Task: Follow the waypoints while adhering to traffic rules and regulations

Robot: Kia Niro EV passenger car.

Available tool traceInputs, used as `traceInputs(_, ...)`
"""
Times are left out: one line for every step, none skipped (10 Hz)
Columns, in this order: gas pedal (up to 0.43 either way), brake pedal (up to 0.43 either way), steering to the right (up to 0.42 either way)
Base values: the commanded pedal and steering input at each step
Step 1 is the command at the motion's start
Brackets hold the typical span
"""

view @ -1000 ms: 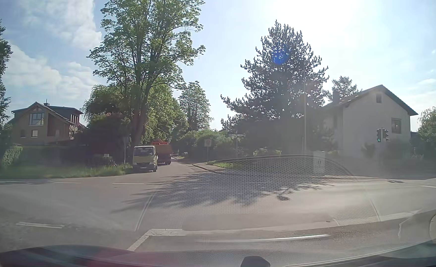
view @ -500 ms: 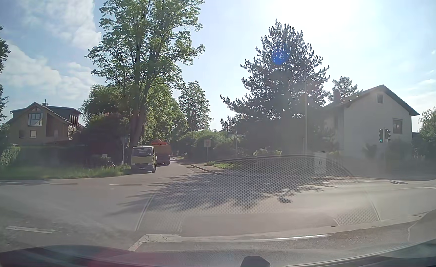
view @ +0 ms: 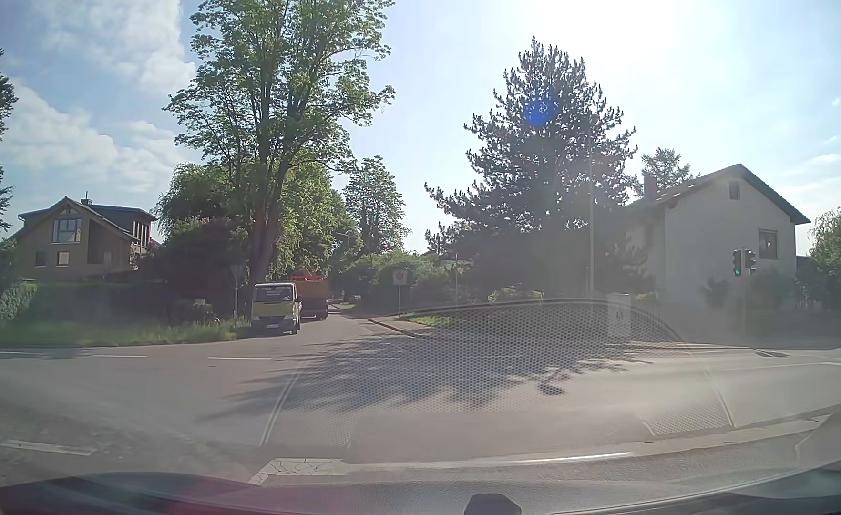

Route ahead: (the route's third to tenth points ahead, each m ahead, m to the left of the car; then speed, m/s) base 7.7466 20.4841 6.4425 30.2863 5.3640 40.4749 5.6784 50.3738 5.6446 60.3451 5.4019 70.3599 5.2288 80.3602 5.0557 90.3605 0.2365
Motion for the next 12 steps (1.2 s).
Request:
traceInputs(0.000, 0.128, 0.013)
traceInputs(0.000, 0.134, 0.013)
traceInputs(0.000, 0.152, 0.013)
traceInputs(0.000, 0.165, 0.013)
traceInputs(0.000, 0.134, 0.011)
traceInputs(0.000, 0.116, 0.010)
traceInputs(0.000, 0.128, 0.010)
traceInputs(0.000, 0.134, 0.010)
traceInputs(0.000, 0.140, 0.010)
traceInputs(0.000, 0.152, 0.010)
traceInputs(0.000, 0.159, 0.010)
traceInputs(0.000, 0.159, 0.010)
